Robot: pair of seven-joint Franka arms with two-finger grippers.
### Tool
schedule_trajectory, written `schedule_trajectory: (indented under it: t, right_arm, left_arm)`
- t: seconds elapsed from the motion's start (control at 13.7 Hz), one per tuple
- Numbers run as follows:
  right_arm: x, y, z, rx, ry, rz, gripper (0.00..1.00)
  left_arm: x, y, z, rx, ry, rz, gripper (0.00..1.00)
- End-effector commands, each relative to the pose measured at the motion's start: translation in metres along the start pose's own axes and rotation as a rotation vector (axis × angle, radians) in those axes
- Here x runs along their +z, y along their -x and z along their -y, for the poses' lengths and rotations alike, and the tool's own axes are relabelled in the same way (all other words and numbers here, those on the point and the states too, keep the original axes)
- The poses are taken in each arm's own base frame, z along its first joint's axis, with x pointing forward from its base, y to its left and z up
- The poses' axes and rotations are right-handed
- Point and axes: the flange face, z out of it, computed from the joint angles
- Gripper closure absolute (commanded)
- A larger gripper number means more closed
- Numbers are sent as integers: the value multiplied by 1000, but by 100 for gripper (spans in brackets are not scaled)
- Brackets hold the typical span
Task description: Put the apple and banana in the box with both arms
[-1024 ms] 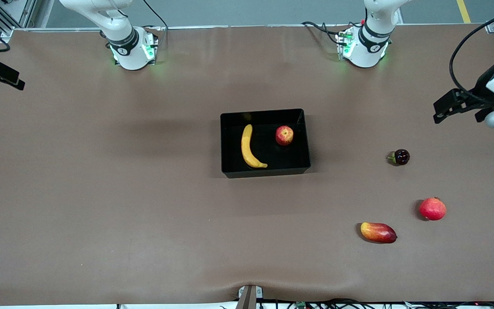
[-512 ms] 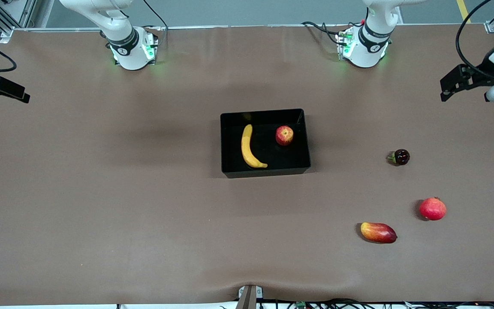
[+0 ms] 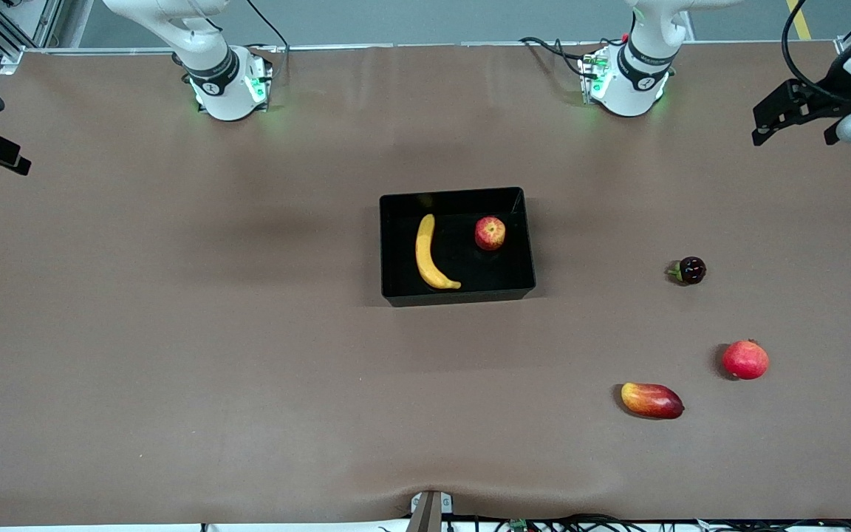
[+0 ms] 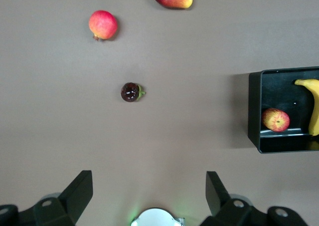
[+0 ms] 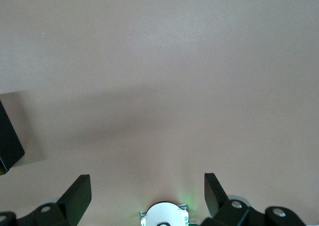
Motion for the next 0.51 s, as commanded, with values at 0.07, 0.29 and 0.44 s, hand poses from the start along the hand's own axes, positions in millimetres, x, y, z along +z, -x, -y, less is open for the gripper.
schedule_trajectory:
  t: [0.07,0.29,0.44]
  right_arm:
    - [-9,6,8,-24,-2,0,0]
    - [-11,19,15,-45,-3,17,0]
    - [-14,22,23,-62,0,9,0]
  left_arm:
    - [-1,9,-9,-9,11,7,0]
    - [-1,7,-8,-8,7,7,0]
    - [-4,7,-6,-6,2,2,0]
